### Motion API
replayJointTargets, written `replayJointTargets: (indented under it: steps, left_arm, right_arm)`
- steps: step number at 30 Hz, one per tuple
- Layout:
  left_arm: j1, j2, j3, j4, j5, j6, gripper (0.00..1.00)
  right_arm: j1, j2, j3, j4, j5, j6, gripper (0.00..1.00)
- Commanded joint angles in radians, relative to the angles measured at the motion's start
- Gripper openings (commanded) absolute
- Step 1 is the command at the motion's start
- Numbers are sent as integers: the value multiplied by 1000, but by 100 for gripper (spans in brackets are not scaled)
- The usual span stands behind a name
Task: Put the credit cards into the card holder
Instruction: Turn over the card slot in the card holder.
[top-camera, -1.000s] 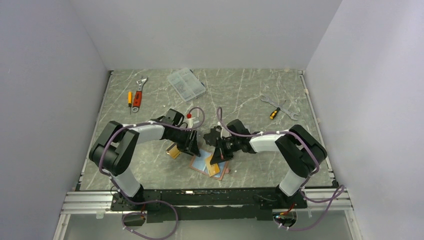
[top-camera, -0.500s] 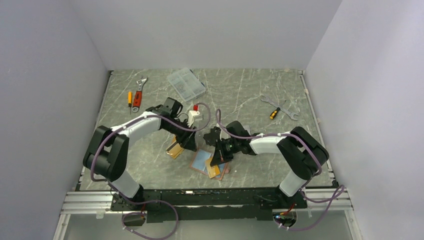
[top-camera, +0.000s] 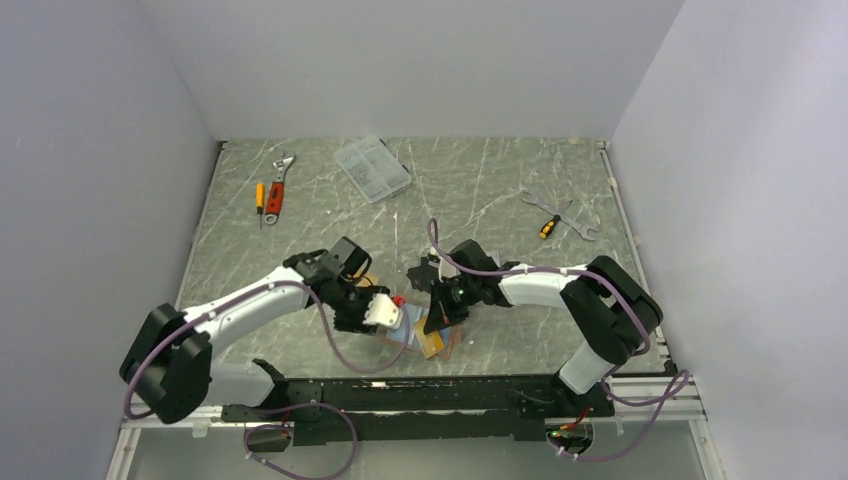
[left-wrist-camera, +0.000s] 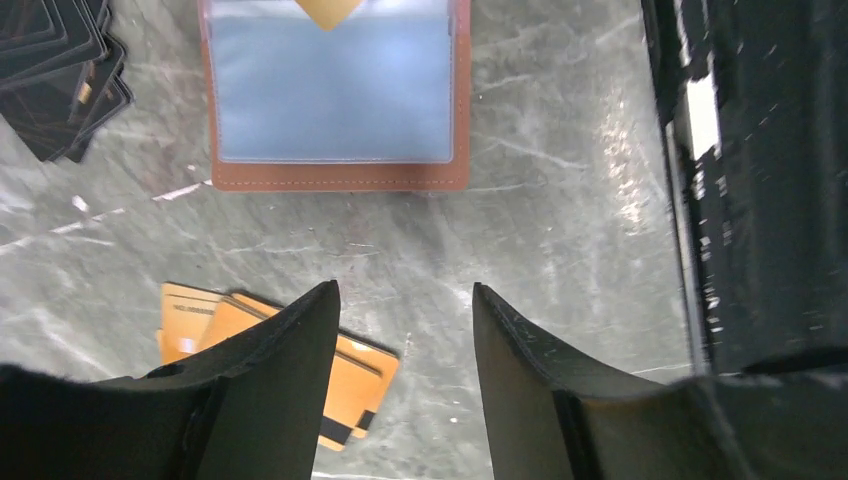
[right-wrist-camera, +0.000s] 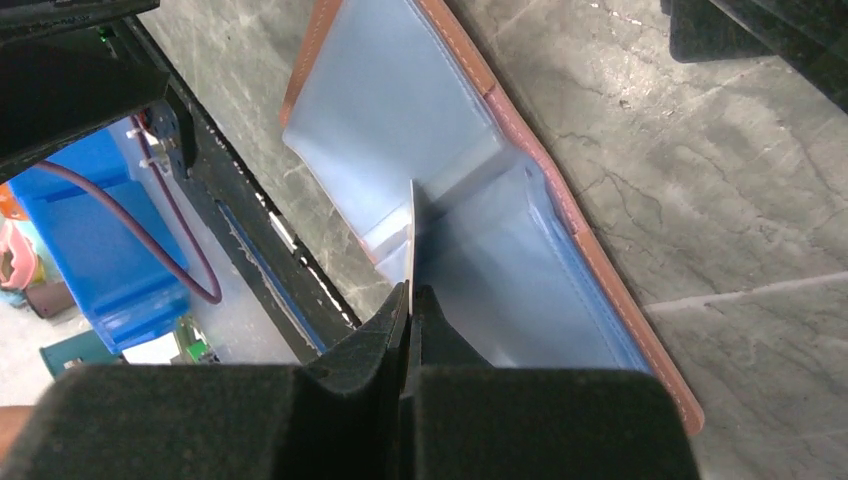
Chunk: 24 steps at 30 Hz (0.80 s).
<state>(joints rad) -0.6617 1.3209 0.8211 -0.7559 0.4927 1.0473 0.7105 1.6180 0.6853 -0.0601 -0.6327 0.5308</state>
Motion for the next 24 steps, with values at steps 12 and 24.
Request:
replayJointTargets:
  steps: [12, 24]
  left_arm:
    - [-127, -80, -201, 384, 3, 519, 62]
    - [-175, 17, -173, 336, -14, 567, 50]
  right_arm:
    - [-36, -48, 44, -98, 13, -97, 0]
    - [-48, -79, 56, -71, 40, -75, 0]
